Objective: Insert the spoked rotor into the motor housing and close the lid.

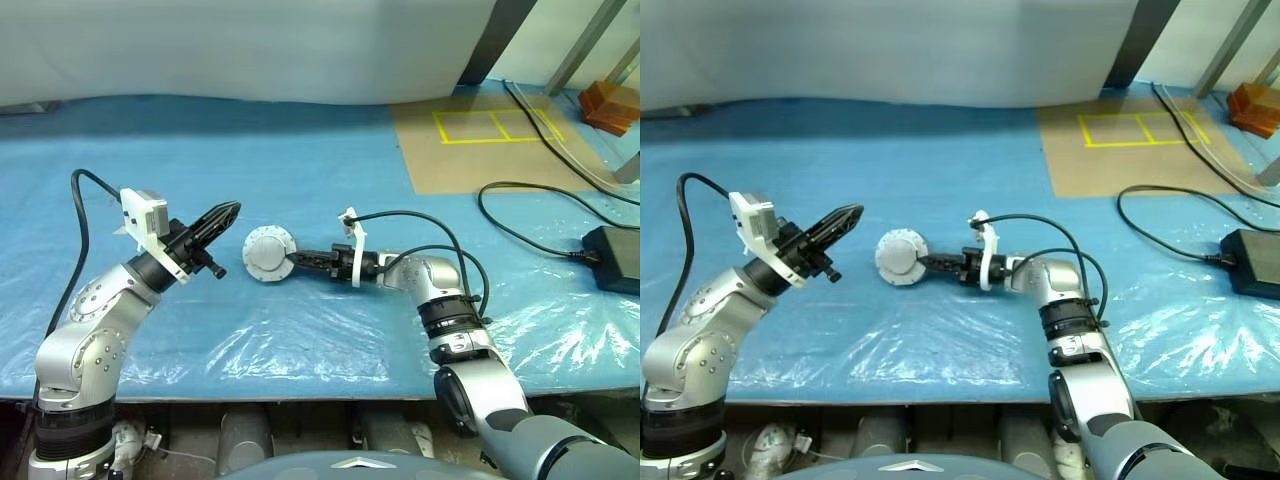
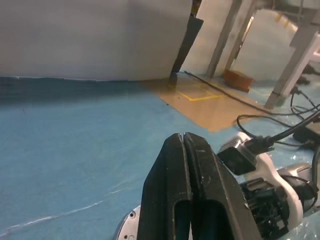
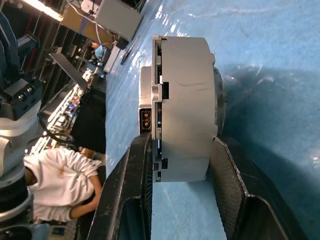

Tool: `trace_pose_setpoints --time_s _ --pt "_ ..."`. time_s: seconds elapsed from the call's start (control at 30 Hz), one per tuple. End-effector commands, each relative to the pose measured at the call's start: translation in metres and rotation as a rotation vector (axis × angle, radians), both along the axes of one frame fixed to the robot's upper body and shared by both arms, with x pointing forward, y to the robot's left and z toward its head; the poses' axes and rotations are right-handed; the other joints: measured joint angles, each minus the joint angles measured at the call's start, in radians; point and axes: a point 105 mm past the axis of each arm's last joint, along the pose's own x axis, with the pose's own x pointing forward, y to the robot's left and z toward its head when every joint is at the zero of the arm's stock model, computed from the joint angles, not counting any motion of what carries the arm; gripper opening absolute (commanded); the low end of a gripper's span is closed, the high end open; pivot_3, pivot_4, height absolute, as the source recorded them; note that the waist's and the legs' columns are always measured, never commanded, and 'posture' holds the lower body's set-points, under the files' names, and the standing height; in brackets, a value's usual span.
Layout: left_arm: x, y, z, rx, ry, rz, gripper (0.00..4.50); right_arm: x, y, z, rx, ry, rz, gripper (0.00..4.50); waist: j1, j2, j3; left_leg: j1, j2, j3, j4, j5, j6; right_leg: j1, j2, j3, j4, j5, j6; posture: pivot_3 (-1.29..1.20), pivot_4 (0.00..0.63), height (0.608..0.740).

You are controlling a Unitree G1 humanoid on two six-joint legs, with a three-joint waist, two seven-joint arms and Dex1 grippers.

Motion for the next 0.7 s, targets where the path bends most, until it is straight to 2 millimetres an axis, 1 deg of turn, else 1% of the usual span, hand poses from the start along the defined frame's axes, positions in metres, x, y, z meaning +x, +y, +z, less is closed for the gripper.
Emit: trace_pose_setpoints --time_s 0.03,0.13,0.23,0.33,0.43,0.5,0.6,0.7 --pt "-0.012 0.015 0.009 -0.116 -0.015 0.074 0.04 -0.002 0.01 0.021 0.077 0.056 0.072 1.27 0.003 0.0 0.0 0.0 0.001 0.0 0.0 0.0 0.0 0.0 0.001 0.0 0.0 0.0 0.0 0.0 0.15 0.74" --pt "-0.018 0.029 -0.002 -0.222 0.034 0.139 0.04 -0.003 0.012 0.038 0.152 0.143 0.118 1.27 0.006 -0.001 0.0 -0.001 0.001 0.0 0.0 0.0 0.0 0.0 0.001 -0.001 0.0 0.0 0.0 0.0 0.15 0.74" --pt "-0.022 0.028 -0.013 -0.304 0.08 0.132 0.66 -0.009 0.012 0.056 0.2 0.172 0.184 1.27 0.013 -0.002 0.001 -0.002 0.001 -0.001 0.002 0.0 0.0 0.0 0.001 -0.001 0.0 0.0 0.0 0.0 0.15 0.74" --pt "-0.02 0.024 -0.018 -0.363 0.099 0.114 1.7 -0.012 0.014 0.073 0.226 0.144 0.234 1.27 0.027 -0.002 0.001 -0.002 0.002 -0.001 0.004 0.0 0.0 0.0 0.001 -0.002 0.001 0.0 0.0 0.0 0.15 0.74" --pt "-0.012 0.02 -0.016 -0.402 0.101 0.102 2.73 -0.012 0.016 0.089 0.236 0.089 0.255 1.27 0.035 -0.002 0.001 -0.002 0.002 -0.001 0.005 0.0 0.0 0.0 0.001 -0.002 0.002 0.0 0.0 0.0 0.15 0.74" --pt "-0.01 0.014 -0.016 -0.396 0.114 0.074 3.43 -0.011 0.015 0.092 0.233 0.072 0.252 1.27 0.036 -0.003 0.001 -0.002 0.002 -0.001 0.006 0.0 0.0 0.0 0.001 -0.002 0.003 0.0 0.0 0.0 0.15 0.74" --pt "-0.009 0.004 -0.019 -0.385 0.141 -0.001 3.43 -0.01 0.011 0.091 0.22 0.058 0.227 1.27 0.036 -0.003 0.001 -0.002 0.002 -0.001 0.007 0.0 0.0 0.0 0.001 -0.001 0.004 0.001 0.0 0.0 0.15 0.74" --pt "-0.003 0.004 -0.023 -0.367 0.166 -0.028 3.43 -0.008 0.007 0.088 0.222 0.057 0.192 1.27 0.038 -0.003 0.001 -0.002 0.002 -0.001 0.006 0.0 0.0 0.0 0.001 -0.001 0.005 0.001 0.0 0.0 0.15 0.74"
